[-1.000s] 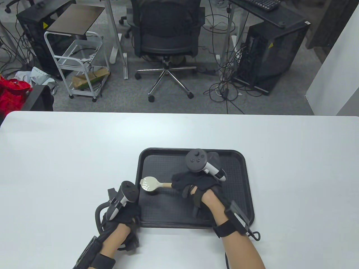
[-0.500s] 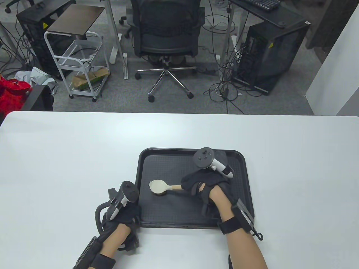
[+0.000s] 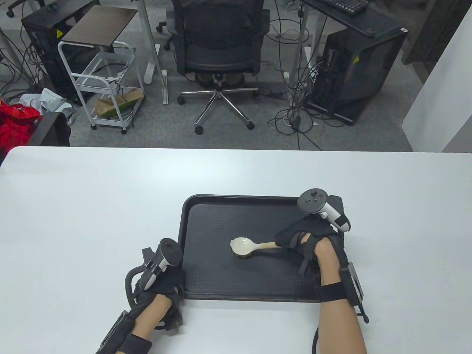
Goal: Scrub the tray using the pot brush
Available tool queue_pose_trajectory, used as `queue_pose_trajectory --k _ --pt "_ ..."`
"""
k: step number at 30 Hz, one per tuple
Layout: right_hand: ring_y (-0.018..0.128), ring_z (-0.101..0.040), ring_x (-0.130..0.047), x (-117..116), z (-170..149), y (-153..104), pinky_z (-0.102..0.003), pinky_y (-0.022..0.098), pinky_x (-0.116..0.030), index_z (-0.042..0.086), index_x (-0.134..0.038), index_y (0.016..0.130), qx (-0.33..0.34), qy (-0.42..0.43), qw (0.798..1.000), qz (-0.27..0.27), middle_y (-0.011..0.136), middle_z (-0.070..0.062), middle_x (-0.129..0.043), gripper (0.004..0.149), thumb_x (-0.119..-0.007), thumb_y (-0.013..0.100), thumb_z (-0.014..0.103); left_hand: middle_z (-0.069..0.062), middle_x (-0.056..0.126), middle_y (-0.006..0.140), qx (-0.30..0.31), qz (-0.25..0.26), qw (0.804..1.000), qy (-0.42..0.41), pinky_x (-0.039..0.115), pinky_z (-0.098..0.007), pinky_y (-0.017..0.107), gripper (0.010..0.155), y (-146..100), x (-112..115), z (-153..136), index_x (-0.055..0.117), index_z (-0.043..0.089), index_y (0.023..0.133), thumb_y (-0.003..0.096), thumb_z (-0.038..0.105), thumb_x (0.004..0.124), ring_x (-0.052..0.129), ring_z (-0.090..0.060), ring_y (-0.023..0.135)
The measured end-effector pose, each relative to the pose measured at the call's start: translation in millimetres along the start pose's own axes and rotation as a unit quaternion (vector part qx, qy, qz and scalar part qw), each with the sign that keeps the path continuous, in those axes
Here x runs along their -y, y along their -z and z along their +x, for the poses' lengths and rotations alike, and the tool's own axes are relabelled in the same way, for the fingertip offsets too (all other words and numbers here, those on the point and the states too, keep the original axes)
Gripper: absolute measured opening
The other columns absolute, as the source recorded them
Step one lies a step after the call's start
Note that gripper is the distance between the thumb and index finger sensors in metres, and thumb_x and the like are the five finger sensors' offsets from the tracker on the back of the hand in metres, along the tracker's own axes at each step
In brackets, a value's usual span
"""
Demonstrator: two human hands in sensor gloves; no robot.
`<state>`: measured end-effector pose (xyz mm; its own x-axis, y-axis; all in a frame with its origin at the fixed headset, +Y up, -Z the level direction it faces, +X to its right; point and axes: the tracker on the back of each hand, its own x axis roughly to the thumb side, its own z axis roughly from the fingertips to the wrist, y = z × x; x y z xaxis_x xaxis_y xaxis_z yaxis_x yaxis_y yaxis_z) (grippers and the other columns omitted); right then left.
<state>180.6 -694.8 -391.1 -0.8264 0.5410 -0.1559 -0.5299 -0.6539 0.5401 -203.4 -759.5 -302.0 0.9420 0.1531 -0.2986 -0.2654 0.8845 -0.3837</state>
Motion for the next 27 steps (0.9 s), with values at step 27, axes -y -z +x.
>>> queue_pose_trajectory --k 27 --pt "0.015 -0.035 -0.094 65.6 -172.1 -65.5 -0.056 0.024 -0.078 0.008 -0.104 0.071 -0.149 0.2 0.96 -0.126 0.05 -0.021 -0.1 0.042 -0.104 0.034 0.028 0.0 0.091 0.063 -0.001 0.001 1.0 0.003 0.083 -0.048 0.042 0.06 0.1 0.1 0.6 0.068 0.008 0.086 0.0421 0.047 0.079 0.1 -0.019 0.039"
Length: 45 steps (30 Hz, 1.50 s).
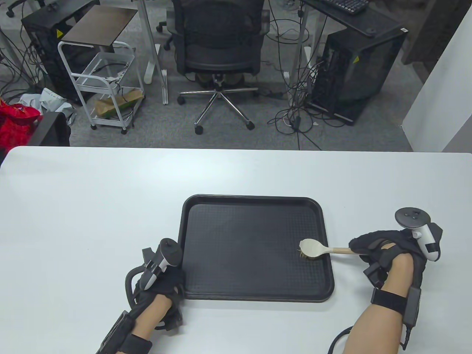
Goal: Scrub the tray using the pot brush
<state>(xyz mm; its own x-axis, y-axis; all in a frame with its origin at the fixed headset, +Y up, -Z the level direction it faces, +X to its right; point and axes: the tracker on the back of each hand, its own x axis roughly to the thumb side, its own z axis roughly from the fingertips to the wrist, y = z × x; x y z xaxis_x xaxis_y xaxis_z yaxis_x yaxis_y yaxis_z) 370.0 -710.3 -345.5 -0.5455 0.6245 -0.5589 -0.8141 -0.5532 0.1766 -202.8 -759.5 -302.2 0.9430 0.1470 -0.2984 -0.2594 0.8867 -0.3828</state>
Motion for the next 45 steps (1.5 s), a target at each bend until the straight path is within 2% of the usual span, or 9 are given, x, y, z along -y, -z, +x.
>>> queue_pose_trajectory --k 4,6,9,14,22,30,36,40,45 --pt "0.014 -0.035 -0.094 5.6 -1.5 -5.7 -0.055 0.023 -0.078 0.006 -0.103 0.072 0.026 0.024 0.999 0.005 0.049 -0.021 -0.1 0.042 -0.103 0.035 0.028 0.0 0.091 0.063 0.001 -0.002 1.0 -0.001 0.083 -0.049 0.042 0.06 0.2 -0.2 -0.2 0.068 0.008 0.086 0.0421 0.047 0.08 0.1 -0.019 0.039" --pt "0.013 -0.033 -0.094 4.0 14.0 -12.6 -0.054 0.022 -0.079 0.006 -0.101 0.073 0.048 0.013 0.999 -0.004 0.049 -0.021 -0.1 0.043 -0.102 0.036 0.028 0.0 0.091 0.063 0.001 -0.001 1.0 0.0 0.083 -0.048 0.042 0.06 0.0 -0.1 0.0 0.068 0.008 0.086 0.0421 0.047 0.079 0.1 -0.019 0.039" --pt "0.013 -0.03 -0.094 -13.1 59.0 -26.8 -0.052 0.021 -0.08 0.006 -0.097 0.076 0.13 -0.018 0.991 0.01 0.05 -0.02 -0.099 0.045 -0.099 0.039 0.03 0.0 0.091 0.063 0.0 -0.001 1.0 0.0 0.083 -0.048 0.042 0.06 0.1 -0.2 -0.1 0.068 0.008 0.086 0.0422 0.047 0.079 0.1 -0.019 0.039" --pt "0.014 -0.026 -0.094 -67.8 123.5 -40.0 -0.049 0.022 -0.081 0.007 -0.092 0.08 0.237 -0.06 0.966 0.081 0.052 -0.017 -0.097 0.046 -0.094 0.043 0.034 0.0 0.091 0.063 0.0 0.0 1.0 0.0 0.083 -0.049 0.042 0.06 0.1 -0.2 -0.1 0.068 0.008 0.086 0.0422 0.047 0.079 0.1 -0.019 0.039" --pt "0.014 -0.022 -0.095 -165.1 185.4 -54.4 -0.046 0.022 -0.082 0.009 -0.088 0.083 0.278 -0.17 0.937 0.128 0.054 -0.014 -0.097 0.047 -0.09 0.045 0.036 0.0 0.091 0.063 0.001 -0.001 1.0 -0.002 0.083 -0.048 0.042 0.06 0.1 -0.2 -0.4 0.068 0.008 0.086 0.0421 0.047 0.079 0.1 -0.019 0.039" --pt "0.013 -0.021 -0.095 -235.6 207.9 -67.9 -0.045 0.02 -0.083 0.008 -0.087 0.084 0.293 -0.211 0.926 0.109 0.053 -0.014 -0.097 0.047 -0.087 0.046 0.037 0.0 0.091 0.063 0.001 0.0 1.0 -0.002 0.083 -0.049 0.042 0.06 0.1 -0.2 -0.3 0.068 0.008 0.086 0.0421 0.047 0.079 0.1 -0.019 0.039" --pt "0.014 -0.021 -0.096 -265.3 210.9 -72.2 -0.045 0.02 -0.083 0.009 -0.086 0.084 0.291 -0.259 0.915 0.102 0.054 -0.014 -0.097 0.048 -0.086 0.046 0.037 0.0 0.091 0.063 0.002 -0.001 1.0 -0.002 0.083 -0.049 0.042 0.06 0.1 -0.2 -0.5 0.068 0.008 0.086 0.0421 0.047 0.079 0.1 -0.019 0.039" --pt "0.013 -0.022 -0.096 -268.4 207.8 -71.4 -0.046 0.02 -0.083 0.012 -0.086 0.085 0.276 -0.285 0.913 0.093 0.053 -0.013 -0.098 0.047 -0.085 0.046 0.038 0.0 0.091 0.063 0.001 -0.001 1.0 0.0 0.083 -0.049 0.043 0.06 0.3 -0.3 -0.1 0.068 0.008 0.086 0.0421 0.047 0.079 0.1 -0.019 0.039" --pt "0.013 -0.023 -0.096 -254.8 185.3 -65.3 -0.046 0.02 -0.082 0.015 -0.087 0.085 0.256 -0.278 0.921 0.096 0.054 -0.013 -0.098 0.046 -0.085 0.046 0.039 0.0 0.091 0.063 0.001 0.0 1.0 0.004 0.083 -0.049 0.043 0.06 0.1 -0.3 0.6 0.068 0.007 0.086 0.0421 0.047 0.079 0.1 -0.019 0.039"
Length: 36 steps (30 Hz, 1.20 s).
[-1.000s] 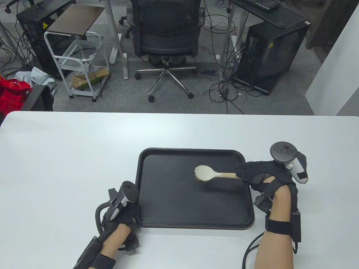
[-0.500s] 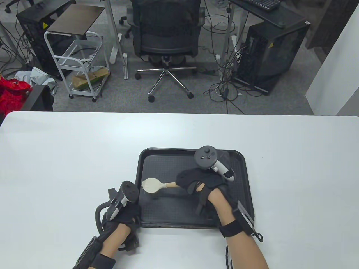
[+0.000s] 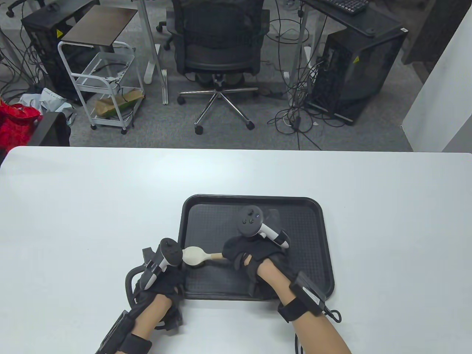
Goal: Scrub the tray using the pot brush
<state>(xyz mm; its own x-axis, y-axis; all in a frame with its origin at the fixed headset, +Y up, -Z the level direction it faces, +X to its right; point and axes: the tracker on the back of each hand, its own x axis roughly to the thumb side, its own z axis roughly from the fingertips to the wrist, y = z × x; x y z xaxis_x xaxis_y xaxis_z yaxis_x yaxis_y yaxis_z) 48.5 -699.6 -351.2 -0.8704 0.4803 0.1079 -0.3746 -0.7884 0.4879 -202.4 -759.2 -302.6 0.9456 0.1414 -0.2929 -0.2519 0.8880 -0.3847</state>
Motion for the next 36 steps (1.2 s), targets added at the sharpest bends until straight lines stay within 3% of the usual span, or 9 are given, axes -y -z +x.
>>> queue_pose_trajectory --k 9,28,36 --pt "0.013 -0.026 -0.095 11.7 -77.4 -33.1 -0.048 0.021 -0.081 0.015 -0.088 0.085 -0.043 0.064 0.997 -0.006 0.054 -0.015 -0.098 0.046 -0.086 0.046 0.039 0.0 0.091 0.063 -0.001 0.002 1.0 0.006 0.083 -0.049 0.043 0.06 -0.3 0.0 0.8 0.068 0.007 0.086 0.0423 0.047 0.079 0.1 -0.019 0.04" --pt "0.016 -0.028 -0.096 58.9 -137.0 -63.0 -0.05 0.024 -0.08 0.016 -0.089 0.085 -0.131 0.037 0.991 0.017 0.055 -0.015 -0.098 0.046 -0.088 0.045 0.039 0.0 0.091 0.063 -0.001 0.001 1.0 0.004 0.083 -0.049 0.043 0.06 -0.5 -0.1 1.0 0.068 0.008 0.086 0.0422 0.047 0.079 0.1 -0.019 0.04" --pt "0.017 -0.031 -0.096 79.0 -170.2 -81.2 -0.052 0.024 -0.08 0.014 -0.092 0.083 -0.178 0.048 0.983 -0.002 0.054 -0.016 -0.099 0.046 -0.091 0.043 0.038 0.0 0.091 0.063 -0.001 0.002 1.0 0.004 0.083 -0.049 0.043 0.06 -0.7 -0.2 1.0 0.068 0.008 0.086 0.0423 0.047 0.079 0.1 -0.019 0.04"
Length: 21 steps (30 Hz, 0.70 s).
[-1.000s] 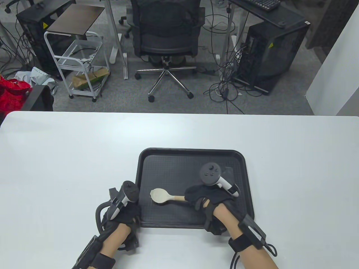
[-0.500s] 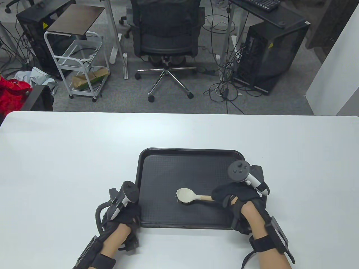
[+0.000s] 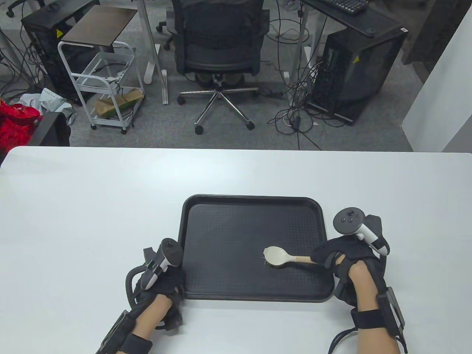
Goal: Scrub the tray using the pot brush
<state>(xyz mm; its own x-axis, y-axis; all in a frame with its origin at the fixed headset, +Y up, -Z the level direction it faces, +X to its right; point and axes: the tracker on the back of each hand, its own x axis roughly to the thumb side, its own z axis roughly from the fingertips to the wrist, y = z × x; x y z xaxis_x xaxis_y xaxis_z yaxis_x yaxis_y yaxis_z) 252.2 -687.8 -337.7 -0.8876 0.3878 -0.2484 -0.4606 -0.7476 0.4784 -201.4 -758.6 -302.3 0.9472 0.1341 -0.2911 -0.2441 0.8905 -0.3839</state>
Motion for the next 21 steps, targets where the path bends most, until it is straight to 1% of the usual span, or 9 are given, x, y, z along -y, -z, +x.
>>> queue_pose_trajectory --k 10,16,21 --pt "0.015 -0.034 -0.096 19.5 -41.5 -6.5 -0.054 0.023 -0.079 0.012 -0.096 0.079 -0.037 0.038 0.999 -0.01 0.052 -0.018 -0.101 0.046 -0.095 0.04 0.035 0.0 0.091 0.063 -0.001 0.0 1.0 0.001 0.083 -0.049 0.043 0.06 0.0 0.1 0.3 0.068 0.008 0.086 0.0423 0.047 0.079 0.1 -0.019 0.04" --pt "0.015 -0.035 -0.096 30.6 -69.7 -13.9 -0.055 0.023 -0.079 0.011 -0.099 0.077 -0.066 0.062 0.996 -0.027 0.05 -0.019 -0.102 0.045 -0.098 0.038 0.034 0.0 0.091 0.063 -0.001 0.0 1.0 0.001 0.083 -0.049 0.043 0.06 -0.1 0.1 0.1 0.068 0.008 0.086 0.0422 0.047 0.079 0.1 -0.019 0.04" --pt "0.016 -0.035 -0.096 36.9 -79.5 -20.1 -0.056 0.024 -0.078 0.01 -0.099 0.077 -0.083 0.068 0.993 -0.045 0.051 -0.019 -0.101 0.045 -0.098 0.038 0.033 0.0 0.091 0.063 -0.001 0.0 1.0 0.002 0.083 -0.049 0.043 0.06 0.0 0.0 0.3 0.068 0.008 0.086 0.0423 0.047 0.079 0.1 -0.019 0.04"
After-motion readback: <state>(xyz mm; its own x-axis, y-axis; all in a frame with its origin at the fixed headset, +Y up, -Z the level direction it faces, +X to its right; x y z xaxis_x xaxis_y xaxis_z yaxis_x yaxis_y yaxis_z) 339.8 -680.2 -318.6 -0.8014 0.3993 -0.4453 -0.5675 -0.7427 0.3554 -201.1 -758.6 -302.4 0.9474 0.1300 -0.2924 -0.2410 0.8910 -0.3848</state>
